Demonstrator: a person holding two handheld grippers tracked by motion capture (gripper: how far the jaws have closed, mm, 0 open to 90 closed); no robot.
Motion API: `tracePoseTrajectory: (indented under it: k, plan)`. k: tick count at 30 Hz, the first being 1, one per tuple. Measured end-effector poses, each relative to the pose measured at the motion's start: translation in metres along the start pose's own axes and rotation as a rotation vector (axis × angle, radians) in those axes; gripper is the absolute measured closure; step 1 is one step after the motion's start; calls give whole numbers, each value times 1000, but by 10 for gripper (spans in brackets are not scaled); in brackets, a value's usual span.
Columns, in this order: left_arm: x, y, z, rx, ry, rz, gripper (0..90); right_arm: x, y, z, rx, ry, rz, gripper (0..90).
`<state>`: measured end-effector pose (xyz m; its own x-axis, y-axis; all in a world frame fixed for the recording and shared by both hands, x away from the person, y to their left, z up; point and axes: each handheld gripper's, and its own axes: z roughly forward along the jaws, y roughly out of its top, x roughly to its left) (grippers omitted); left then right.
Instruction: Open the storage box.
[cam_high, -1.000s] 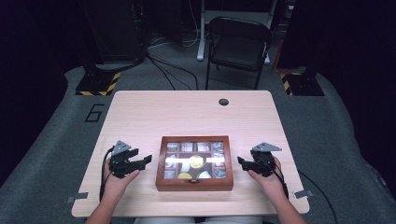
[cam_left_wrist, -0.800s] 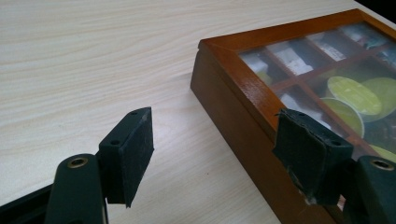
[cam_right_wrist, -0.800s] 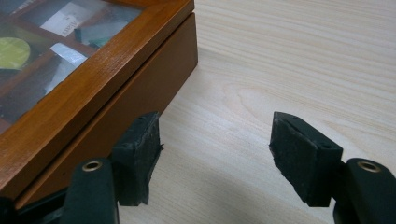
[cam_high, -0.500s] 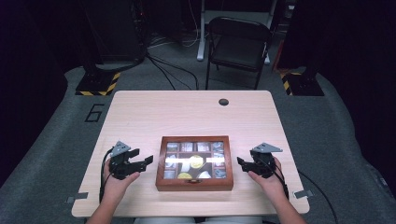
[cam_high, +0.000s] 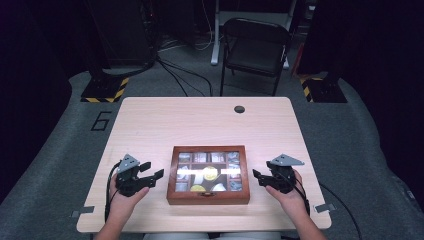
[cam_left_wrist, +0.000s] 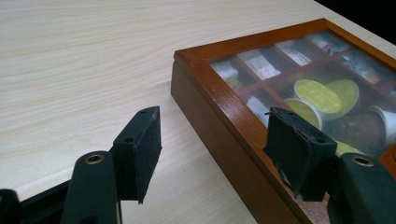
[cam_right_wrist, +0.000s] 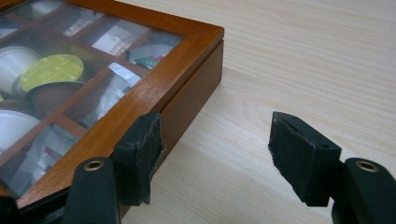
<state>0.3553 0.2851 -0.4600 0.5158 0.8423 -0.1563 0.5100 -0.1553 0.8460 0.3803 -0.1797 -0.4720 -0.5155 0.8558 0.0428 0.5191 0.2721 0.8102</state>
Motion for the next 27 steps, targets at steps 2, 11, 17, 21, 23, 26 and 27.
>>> tracePoseTrajectory:
  k: [2,11,17,21,23,26,27]
  plan:
    - [-2,-1,-1,4,-3,7,370,3,1,-2,-2,-2,-20,347]
    - [-15,-4,-5,22,-7,50,383,11,3,-5,-7,7,-37,354]
    - [-18,-7,-6,31,-17,47,388,15,1,-11,-14,29,-31,360]
    - [-22,-9,-8,37,-28,52,397,21,-1,-18,-20,45,-35,363]
    - [-24,-10,-9,39,-31,55,401,24,-2,-21,-20,50,-39,363]
    - [-25,-11,-10,36,-30,56,402,28,-4,-25,-23,59,-46,364]
    - [-26,-12,-10,38,-32,57,402,29,-4,-26,-25,60,-47,365]
